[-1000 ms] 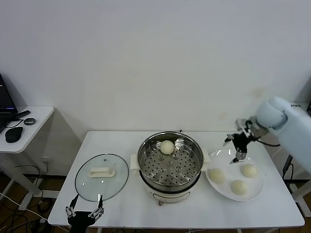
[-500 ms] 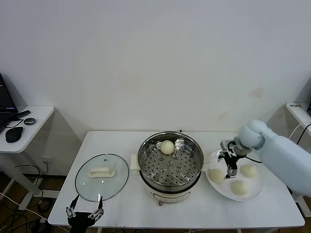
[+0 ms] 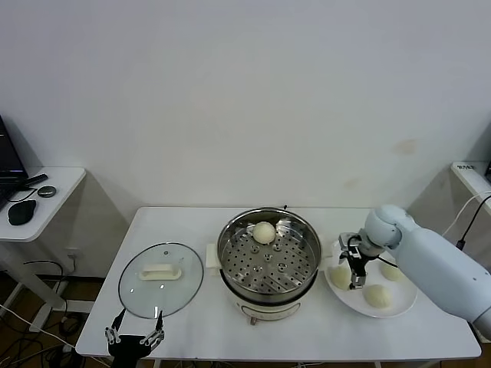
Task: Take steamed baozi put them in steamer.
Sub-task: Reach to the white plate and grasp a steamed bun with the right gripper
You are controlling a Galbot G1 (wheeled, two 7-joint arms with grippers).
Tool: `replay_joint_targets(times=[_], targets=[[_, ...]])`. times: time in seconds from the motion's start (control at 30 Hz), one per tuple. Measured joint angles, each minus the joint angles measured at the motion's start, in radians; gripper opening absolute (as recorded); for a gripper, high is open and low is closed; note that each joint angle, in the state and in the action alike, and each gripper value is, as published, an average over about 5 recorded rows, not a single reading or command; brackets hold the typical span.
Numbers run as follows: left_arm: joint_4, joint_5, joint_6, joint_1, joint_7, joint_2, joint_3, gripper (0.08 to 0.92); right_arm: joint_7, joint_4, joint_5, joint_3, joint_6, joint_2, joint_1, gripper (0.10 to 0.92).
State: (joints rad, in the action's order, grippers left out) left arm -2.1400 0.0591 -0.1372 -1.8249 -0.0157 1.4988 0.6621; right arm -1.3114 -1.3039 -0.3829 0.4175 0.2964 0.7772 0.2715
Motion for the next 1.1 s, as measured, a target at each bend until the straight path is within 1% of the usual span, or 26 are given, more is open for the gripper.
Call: replay_joint_targets(times=[0.73,0.83,1.0,1.1], targets=[[0.017,-0.001,0.0,0.008,0.0,0.0,0.0,0.823,0.018,0.059,-0.011,-0.029,0.031,0.042,0.026,0.817],[0.021,-0.001,0.0,0.01,0.0,-0.001,0.0,0.823,0.023,0.065,-0.008,-0.031,0.037,0.046,0.031,0.767],[0.023,-0.001,0.0,0.011,0.0,-0.001,-0.001,0.823,0.028,0.068,-0.006,-0.036,0.043,0.048,0.034,0.62],[0.023,-0.001,0.0,0.011,0.0,-0.001,-0.002,0.823,0.029,0.066,-0.001,-0.039,0.047,0.044,0.031,0.546]])
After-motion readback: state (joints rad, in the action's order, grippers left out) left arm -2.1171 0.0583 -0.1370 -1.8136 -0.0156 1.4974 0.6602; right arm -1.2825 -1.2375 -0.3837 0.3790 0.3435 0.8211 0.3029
